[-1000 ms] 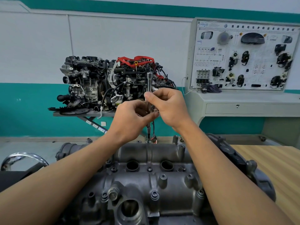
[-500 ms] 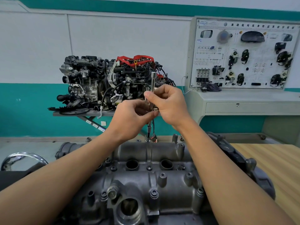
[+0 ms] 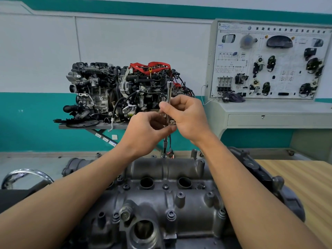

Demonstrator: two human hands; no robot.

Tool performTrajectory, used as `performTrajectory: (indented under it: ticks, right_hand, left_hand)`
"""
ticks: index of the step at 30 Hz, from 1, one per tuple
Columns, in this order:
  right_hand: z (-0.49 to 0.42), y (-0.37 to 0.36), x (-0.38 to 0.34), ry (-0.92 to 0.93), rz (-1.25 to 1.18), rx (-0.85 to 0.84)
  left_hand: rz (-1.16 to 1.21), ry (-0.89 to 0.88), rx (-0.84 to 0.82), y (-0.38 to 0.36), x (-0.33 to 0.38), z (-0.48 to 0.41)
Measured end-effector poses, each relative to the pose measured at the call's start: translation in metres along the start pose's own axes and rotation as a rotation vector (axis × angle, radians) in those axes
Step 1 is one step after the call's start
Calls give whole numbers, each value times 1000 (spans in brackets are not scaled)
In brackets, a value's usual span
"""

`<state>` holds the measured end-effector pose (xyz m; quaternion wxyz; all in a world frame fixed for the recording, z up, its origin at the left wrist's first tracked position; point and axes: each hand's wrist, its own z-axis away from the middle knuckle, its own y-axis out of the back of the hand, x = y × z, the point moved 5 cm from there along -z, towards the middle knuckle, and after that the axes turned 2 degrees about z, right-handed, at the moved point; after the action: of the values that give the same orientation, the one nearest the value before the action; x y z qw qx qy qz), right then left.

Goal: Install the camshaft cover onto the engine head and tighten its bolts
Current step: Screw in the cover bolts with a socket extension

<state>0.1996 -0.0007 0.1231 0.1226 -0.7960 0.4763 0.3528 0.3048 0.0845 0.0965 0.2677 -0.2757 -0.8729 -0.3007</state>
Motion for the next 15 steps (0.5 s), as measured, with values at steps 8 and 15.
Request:
performTrajectory:
  ticks: [8,15]
  right_hand:
    - [0,-2,0,-43,-87,-30]
    - [-1,1,0,1,-13,15]
  left_hand:
    - [-62,-19,-63,-4,-1,-1]
    - [-39,-1,-51,-3,-2,1]
